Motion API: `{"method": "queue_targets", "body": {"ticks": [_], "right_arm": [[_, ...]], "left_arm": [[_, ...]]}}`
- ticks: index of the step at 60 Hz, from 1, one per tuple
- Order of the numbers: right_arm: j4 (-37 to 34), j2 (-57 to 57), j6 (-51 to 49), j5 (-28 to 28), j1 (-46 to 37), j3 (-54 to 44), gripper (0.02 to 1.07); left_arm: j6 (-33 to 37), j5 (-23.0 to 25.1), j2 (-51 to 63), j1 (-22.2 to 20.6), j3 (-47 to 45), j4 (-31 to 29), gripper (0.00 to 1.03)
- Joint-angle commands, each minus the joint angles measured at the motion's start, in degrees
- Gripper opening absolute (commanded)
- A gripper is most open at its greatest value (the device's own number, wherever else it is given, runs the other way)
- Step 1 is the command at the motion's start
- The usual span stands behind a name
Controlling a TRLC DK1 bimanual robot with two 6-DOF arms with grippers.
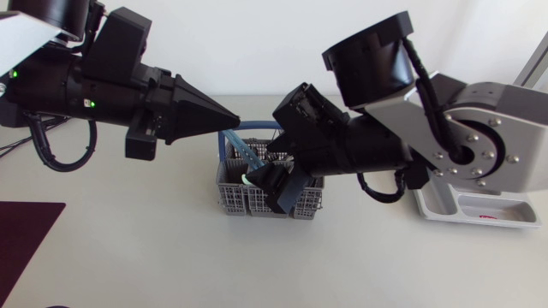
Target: Sort the cutlery from the basket into the organizer compartments.
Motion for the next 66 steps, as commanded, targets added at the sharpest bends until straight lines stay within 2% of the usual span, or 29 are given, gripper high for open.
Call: {"method": "queue_targets", "body": {"ticks": [1,4,11,27,40,66], "right_arm": [[0.4,2.0,-1.3,-0.2,0.7,2.3,0.8],[0.6,2.6,-1.4,-0.2,0.8,2.7,0.73],[0.6,3.1,-1.4,-0.7,0.9,3.4,0.49],[-0.4,3.5,-1.4,-2.2,1.3,3.3,0.16],[-0.9,4.1,-1.5,-2.4,2.4,3.0,0.09],[-0.5,4.5,-1.5,-2.7,2.8,2.9,0.09]], "left_arm": [[-0.3,1.9,1.5,0.7,-0.7,0.6,0.04],[0.1,2.3,1.8,1.3,-0.6,0.6,0.04],[1.0,2.5,2.9,2.1,-0.6,0.6,0.04],[1.0,3.7,4.9,3.6,0.6,0.8,0.04],[0.4,3.7,5.0,2.9,1.1,0.8,0.04],[-1.2,3.8,5.2,1.9,2.4,0.6,0.04]]}}
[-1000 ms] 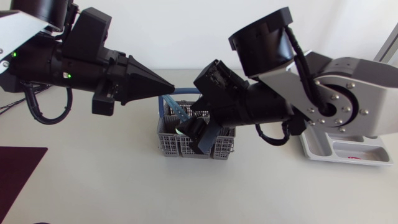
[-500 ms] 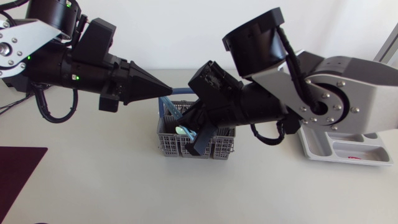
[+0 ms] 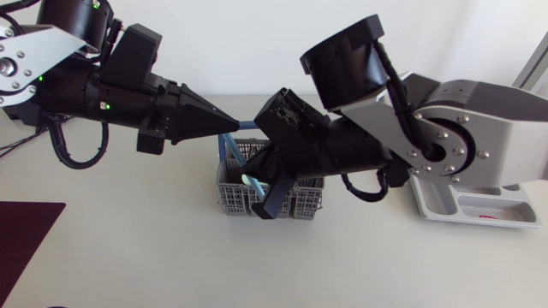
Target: Sort the cutlery from the basket into the organizer compartments.
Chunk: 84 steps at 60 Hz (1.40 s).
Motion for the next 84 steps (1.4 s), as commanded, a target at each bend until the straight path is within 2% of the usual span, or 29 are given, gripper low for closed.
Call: {"method": "queue_targets", "body": {"ticks": [1,12,15,22,25,27,31,35,39,47,52,56,62,66,70,84], "right_arm": [[-0.3,1.3,-0.5,-0.6,0.8,0.7,0.09],[0.0,1.3,-0.9,-0.3,1.0,0.2,0.07],[0.1,1.2,-0.9,-0.3,1.1,0.0,0.07],[-0.2,1.0,-0.8,-0.1,1.0,-0.3,0.07],[-0.4,0.8,-0.8,-0.1,0.9,-0.5,0.07],[-0.6,0.5,-0.8,-0.1,0.9,-0.6,0.07],[-0.9,-0.1,-0.7,0.5,0.7,-0.9,0.07],[-1.9,-1.3,-0.7,1.1,-0.1,-1.3,0.07],[-2.6,-2.9,-0.7,1.5,-0.9,-1.8,0.07],[-3.8,-7.0,-0.2,2.2,-2.3,-3.9,0.07],[-4.0,-9.8,0.3,3.1,-3.9,-5.7,0.07],[-4.7,-12.2,0.5,3.4,-5.9,-6.7,0.07],[-6.3,-16.4,0.9,4.3,-9.4,-8.2,0.07],[-8.0,-18.8,1.0,4.4,-12.4,-8.6,0.07],[-10.2,-20.9,1.1,4.5,-16.4,-8.6,0.07],[-14.6,-23.8,-0.2,4.6,-31.9,-8.7,0.07]], "left_arm": [[-1.2,0.8,0.8,-0.6,2.3,0.3,0.04],[-2.0,0.9,1.0,-0.6,2.9,0.3,0.04],[-2.8,0.8,1.2,-0.3,3.4,0.3,0.14],[-5.4,0.8,1.2,0.4,5.0,1.1,0.47],[-6.3,0.8,1.1,0.7,5.5,1.8,0.57],[-7.7,0.8,0.8,1.0,6.1,2.6,0.67],[-12.3,0.6,-0.1,2.4,6.5,6.6,0.75],[-20.5,-0.5,-1.6,6.4,6.3,14.8,0.84],[-24.6,-1.9,-2.2,9.1,6.8,18.6,0.84],[-25.4,-4.5,-2.4,13.3,8.1,18.9,0.85],[-22.8,-5.5,-2.4,13.8,7.5,17.1,0.84],[-17.8,-7.4,-2.0,13.5,7.2,12.2,0.84],[-11.4,-11.2,-1.7,11.5,5.4,6.1,0.84],[-7.9,-15.6,-1.8,9.3,3.9,3.1,0.84],[-5.1,-16.7,-2.1,7.5,3.0,-0.1,0.81],[-4.1,-29.0,-1.9,-1.1,-0.3,-2.8,0.81]]}}
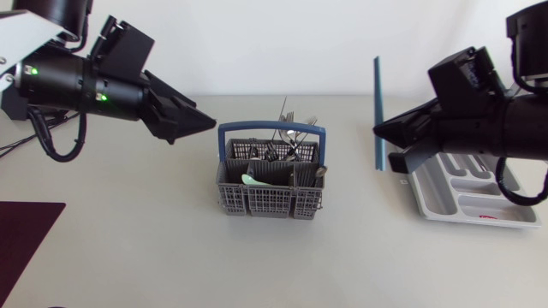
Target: Sort the cutlery from the basket into the organizer compartments.
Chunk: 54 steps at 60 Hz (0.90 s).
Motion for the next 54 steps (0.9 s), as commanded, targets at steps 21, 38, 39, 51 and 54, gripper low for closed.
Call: {"method": "queue_targets", "body": {"ticks": [21,38,39,51,54], "right_arm": [[0.3,10.8,-1.8,-0.2,-26.2,-1.2,0.07],[5.4,24.2,-0.7,1.3,-33.8,0.6,0.07],[5.6,25.8,-0.7,1.3,-34.3,1.1,0.07],[8.5,35.0,0.1,1.9,-35.7,4.0,0.07],[9.2,36.9,0.2,2.1,-35.7,4.9,0.07]], "left_arm": [[-4.7,-7.6,8.2,-8.5,4.8,-11.6,0.75],[-9.7,-11.3,12.7,-9.9,6.8,-14.4,0.75],[-10.0,-11.6,13.4,-9.9,7.0,-14.6,0.75],[-13.4,-13.3,17.0,-10.1,9.3,-15.7,0.73],[-14.5,-13.6,18.0,-10.2,10.2,-16.2,0.72]]}}
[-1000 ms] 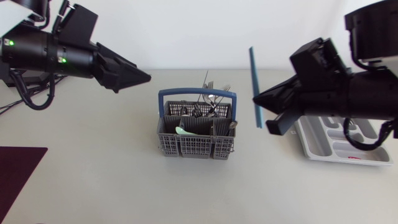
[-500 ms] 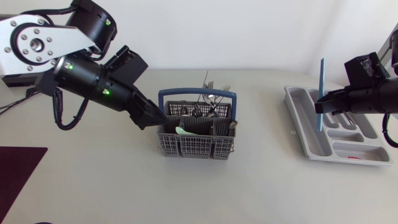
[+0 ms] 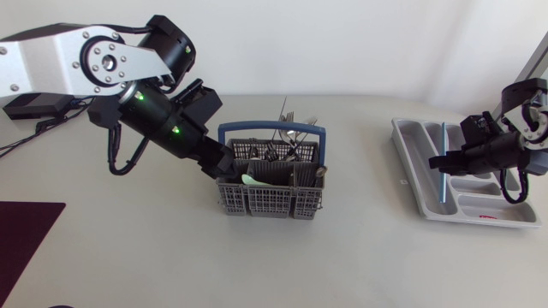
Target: Sort the cutlery from the basket into the organizer compartments.
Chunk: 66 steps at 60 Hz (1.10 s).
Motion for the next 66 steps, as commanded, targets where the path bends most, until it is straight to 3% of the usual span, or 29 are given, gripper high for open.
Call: {"method": "queue_targets", "body": {"ticks": [1,12,34,40,48,51,66], "right_arm": [[1.5,4.1,1.1,0.8,-0.3,2.5,0.07],[2.2,10.4,2.0,2.0,-0.4,5.9,0.08],[3.3,17.5,2.9,4.5,-0.3,8.9,0.1],[3.6,17.8,3.1,5.0,-0.2,8.7,0.26],[4.6,17.0,3.2,5.6,0.1,7.2,0.63],[4.9,16.3,3.2,5.8,0.2,6.6,0.71],[6.1,11.6,3.2,5.9,0.6,2.7,0.77]], "left_arm": [[-2.9,-0.5,2.6,-0.5,3.1,-1.2,0.72],[-5.3,-3.1,5.8,-2.0,6.4,-3.2,0.72],[-6.2,-3.4,7.4,-2.3,6.2,-3.5,0.7],[-7.1,-3.4,8.2,-2.4,6.5,-3.5,0.69],[-7.8,-3.6,9.5,-3.4,6.9,-3.9,0.66],[-8.3,-3.6,9.7,-3.6,7.0,-3.9,0.65],[-10.9,-7.4,11.4,-4.9,7.2,-1.7,0.59]]}}
